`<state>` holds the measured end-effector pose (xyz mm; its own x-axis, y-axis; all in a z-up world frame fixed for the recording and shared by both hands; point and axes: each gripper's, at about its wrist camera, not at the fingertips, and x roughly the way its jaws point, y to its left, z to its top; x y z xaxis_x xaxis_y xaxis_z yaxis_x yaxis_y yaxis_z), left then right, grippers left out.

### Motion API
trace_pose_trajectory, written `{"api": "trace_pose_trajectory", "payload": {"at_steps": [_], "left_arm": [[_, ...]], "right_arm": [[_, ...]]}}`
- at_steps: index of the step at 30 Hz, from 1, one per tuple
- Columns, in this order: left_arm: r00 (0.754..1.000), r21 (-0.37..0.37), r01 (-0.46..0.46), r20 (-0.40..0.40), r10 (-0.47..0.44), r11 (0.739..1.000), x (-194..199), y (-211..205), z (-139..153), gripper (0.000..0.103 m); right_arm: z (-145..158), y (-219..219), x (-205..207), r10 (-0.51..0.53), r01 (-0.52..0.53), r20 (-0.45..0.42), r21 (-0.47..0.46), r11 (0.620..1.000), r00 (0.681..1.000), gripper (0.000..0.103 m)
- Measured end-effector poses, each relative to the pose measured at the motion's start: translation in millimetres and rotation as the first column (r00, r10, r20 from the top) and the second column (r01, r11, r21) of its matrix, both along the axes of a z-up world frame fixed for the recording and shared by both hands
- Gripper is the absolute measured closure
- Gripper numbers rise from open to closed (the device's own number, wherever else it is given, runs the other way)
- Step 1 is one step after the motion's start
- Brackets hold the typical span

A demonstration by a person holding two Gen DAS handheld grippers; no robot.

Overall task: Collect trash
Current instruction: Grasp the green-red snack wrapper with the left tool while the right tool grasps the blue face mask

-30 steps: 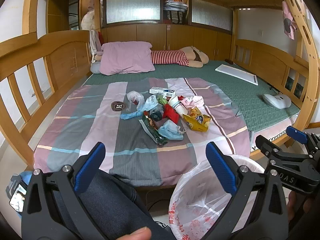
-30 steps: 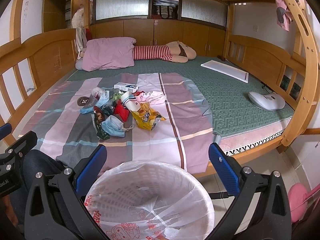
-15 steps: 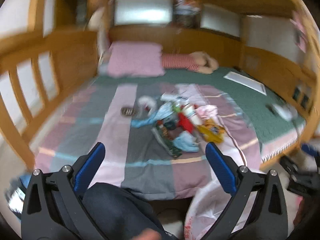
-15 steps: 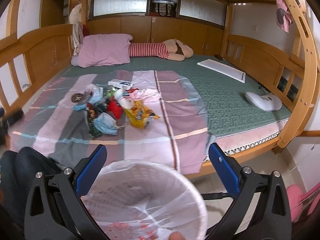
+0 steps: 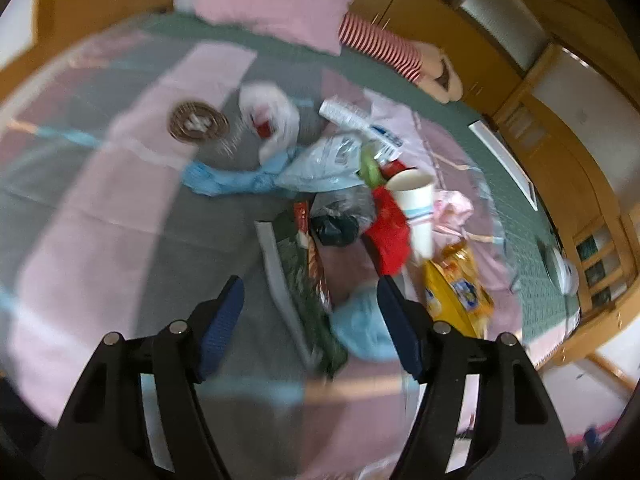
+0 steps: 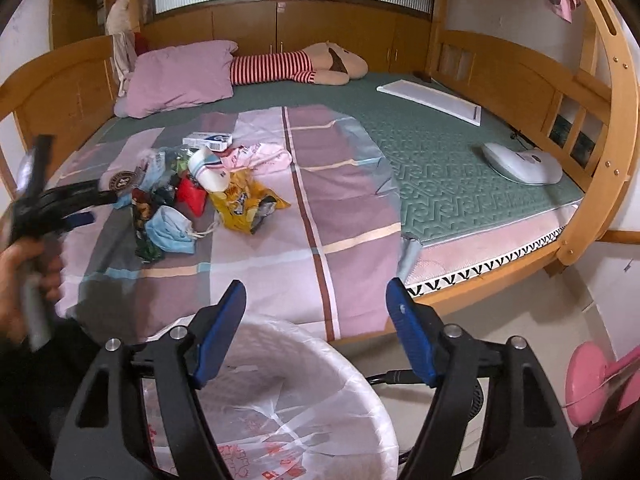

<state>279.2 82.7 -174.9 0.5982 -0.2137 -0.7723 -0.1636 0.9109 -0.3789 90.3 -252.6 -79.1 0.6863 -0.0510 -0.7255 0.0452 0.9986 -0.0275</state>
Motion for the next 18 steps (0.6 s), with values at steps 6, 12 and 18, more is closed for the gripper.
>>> {"api": "trace_pose_trajectory", "payload": {"at_steps": [6, 12, 18], "left_arm": [[0.986, -0.077, 0.035, -0.158, -0.047, 0.996, 33.1, 2.6, -54.1, 0.088], [0.995, 0.071, -0.063, 0.077, 0.057, 0.995, -15.3, 11.3, -9.4, 0.093], [0.957, 0.048, -0.234, 0.185, 0.222, 0.971, -70.4, 40.5, 13.8, 0.093]], "right_arm": [[-18.6, 13.2, 37.8, 0.057, -0.055, -0.046, 0.046, 0.997, 0.997, 0.030], [-39.8, 70.1, 94.1, 0.240, -0.232, -0.039, 0.149, 0.961, 0.970, 0.030], [-76.5, 161.0, 161.6, 0.385, -0.374, -0.105, 0.111, 0.921, 0.917, 0.029]]}}
